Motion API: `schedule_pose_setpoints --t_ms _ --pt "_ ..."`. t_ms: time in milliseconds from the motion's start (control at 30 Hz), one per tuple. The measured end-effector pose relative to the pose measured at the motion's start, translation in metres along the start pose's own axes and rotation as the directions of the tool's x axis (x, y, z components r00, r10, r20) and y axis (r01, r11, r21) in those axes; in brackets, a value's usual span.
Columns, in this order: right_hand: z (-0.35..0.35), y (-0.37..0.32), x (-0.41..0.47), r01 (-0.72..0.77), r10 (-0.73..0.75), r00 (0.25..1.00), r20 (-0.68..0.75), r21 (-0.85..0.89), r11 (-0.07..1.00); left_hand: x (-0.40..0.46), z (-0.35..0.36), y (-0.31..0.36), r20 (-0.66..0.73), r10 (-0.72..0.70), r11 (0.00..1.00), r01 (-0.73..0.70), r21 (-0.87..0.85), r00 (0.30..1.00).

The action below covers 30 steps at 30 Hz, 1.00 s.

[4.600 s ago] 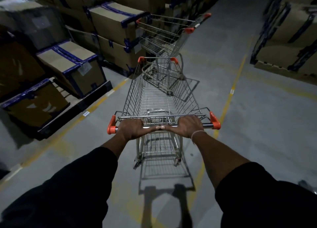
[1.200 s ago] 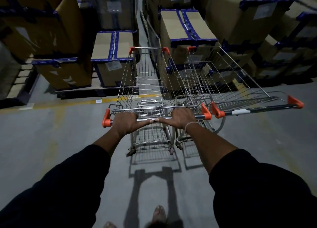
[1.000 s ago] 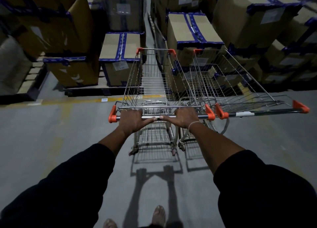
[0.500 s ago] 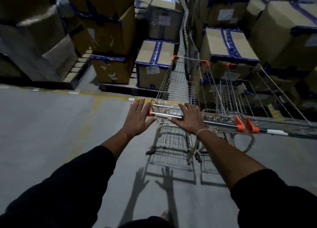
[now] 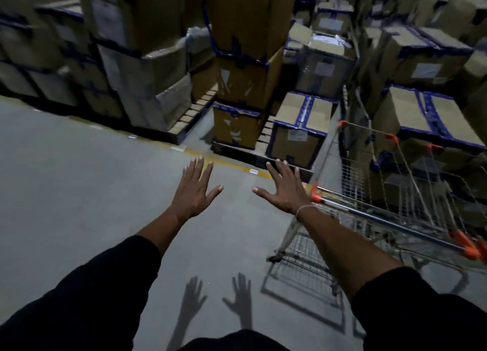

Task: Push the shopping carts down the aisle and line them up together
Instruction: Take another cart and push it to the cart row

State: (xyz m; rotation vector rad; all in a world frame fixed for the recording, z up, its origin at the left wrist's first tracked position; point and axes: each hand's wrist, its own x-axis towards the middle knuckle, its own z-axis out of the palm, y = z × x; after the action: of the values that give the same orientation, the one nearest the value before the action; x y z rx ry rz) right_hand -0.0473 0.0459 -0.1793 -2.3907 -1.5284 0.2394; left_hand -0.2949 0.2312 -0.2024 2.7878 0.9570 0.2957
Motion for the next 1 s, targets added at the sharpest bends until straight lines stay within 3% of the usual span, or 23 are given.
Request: schedule_pose_setpoints --t_ms 333,700,1000 --pt "0.077 -0.184 0.089 0.236 -0.239 0.969 0.068 0.047 0.971 -0.1 -0.064 -0.195 -0.059 -0.262 0.964 0.264 0.025 0.963" --pt "0.163 -0.38 0.205 0.466 -0.476 0.857 0.197 0.095 0.88 -0.195 -0.102 -0.376 -0.113 -0.582 0.812 0.584 -0.021 0.805" --pt "0.227 -0.542 0.358 0.594 -0.608 0.746 0.272 0.141 0.792 -0.178 -0.137 -0.533 -0.144 -0.734 0.674 0.738 -0.037 0.663"
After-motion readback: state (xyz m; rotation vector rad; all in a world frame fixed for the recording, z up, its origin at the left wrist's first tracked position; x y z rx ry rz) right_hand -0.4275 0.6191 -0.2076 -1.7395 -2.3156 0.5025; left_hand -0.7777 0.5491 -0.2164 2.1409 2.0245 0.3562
